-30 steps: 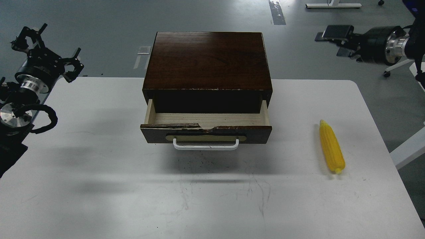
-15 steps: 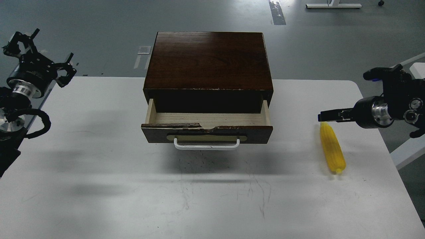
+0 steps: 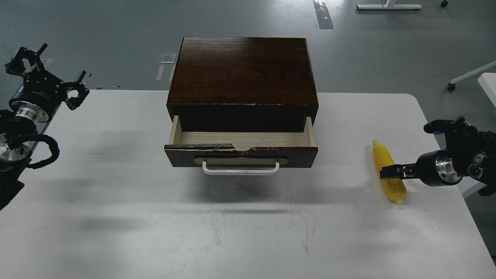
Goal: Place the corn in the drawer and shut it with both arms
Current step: 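Reach the right gripper down to the yellow corn cob and grasp it, then lift the corn cob with the right gripper and carry it over the drawer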
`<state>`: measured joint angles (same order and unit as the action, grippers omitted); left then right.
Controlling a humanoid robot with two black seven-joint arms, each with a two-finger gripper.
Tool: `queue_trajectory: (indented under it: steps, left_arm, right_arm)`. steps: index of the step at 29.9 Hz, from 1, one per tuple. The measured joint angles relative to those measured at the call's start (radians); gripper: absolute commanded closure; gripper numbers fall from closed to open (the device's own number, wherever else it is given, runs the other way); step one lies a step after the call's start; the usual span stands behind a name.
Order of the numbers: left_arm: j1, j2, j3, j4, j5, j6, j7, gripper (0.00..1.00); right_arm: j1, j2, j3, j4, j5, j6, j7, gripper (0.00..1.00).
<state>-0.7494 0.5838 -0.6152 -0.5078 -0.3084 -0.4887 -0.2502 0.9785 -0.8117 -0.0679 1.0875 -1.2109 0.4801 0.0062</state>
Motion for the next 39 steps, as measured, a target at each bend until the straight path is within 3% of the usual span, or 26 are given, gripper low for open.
queue_trajectory:
  steps: [1,3,9,14,19,24,29,34,39]
  left_arm:
    - [0.0,0.0,0.0,0.0,0.0,0.0,0.0,0.02]
    - [-0.002,0.0,0.0,0.0,0.001,0.0,0.0,0.02]
    - [-0.005,0.001,0.0,0.0,0.002,0.0,0.0,0.02]
    - [-0.005,0.011,0.0,0.0,0.002,0.0,0.0,0.02]
    - [-0.003,0.022,0.0,0.0,0.001,0.0,0.0,0.02]
    - [-0.002,0.024,0.0,0.0,0.001,0.0,0.0,0.02]
    - [-0.007,0.024,0.0,0.0,0.003,0.0,0.0,0.02]
    - [-0.007,0.03,0.0,-0.001,0.004,0.0,0.0,0.02]
    - [-0.009,0.05,0.0,-0.002,0.005,0.0,0.001,0.02]
  right_arm:
    - [-0.002,0.0,0.005,0.0,0.002,-0.001,0.001,0.53]
    - [-0.004,0.0,0.016,0.003,0.005,-0.001,0.003,0.64]
    - [0.012,-0.006,0.032,0.02,0.007,-0.001,0.006,0.82]
    - [0.095,-0.043,0.033,0.074,0.008,-0.001,0.012,0.83]
    - [0.298,-0.114,0.034,0.174,0.008,0.005,0.084,0.87]
    - [0.463,-0.114,0.035,0.274,-0.015,0.004,0.102,0.88]
    - [0.631,-0.028,0.047,0.316,-0.053,0.0,0.107,0.88]
    - [0.691,0.062,0.047,0.405,-0.265,0.0,0.181,0.88]
    - [0.685,0.143,0.042,0.438,-0.429,0.0,0.197,0.88]
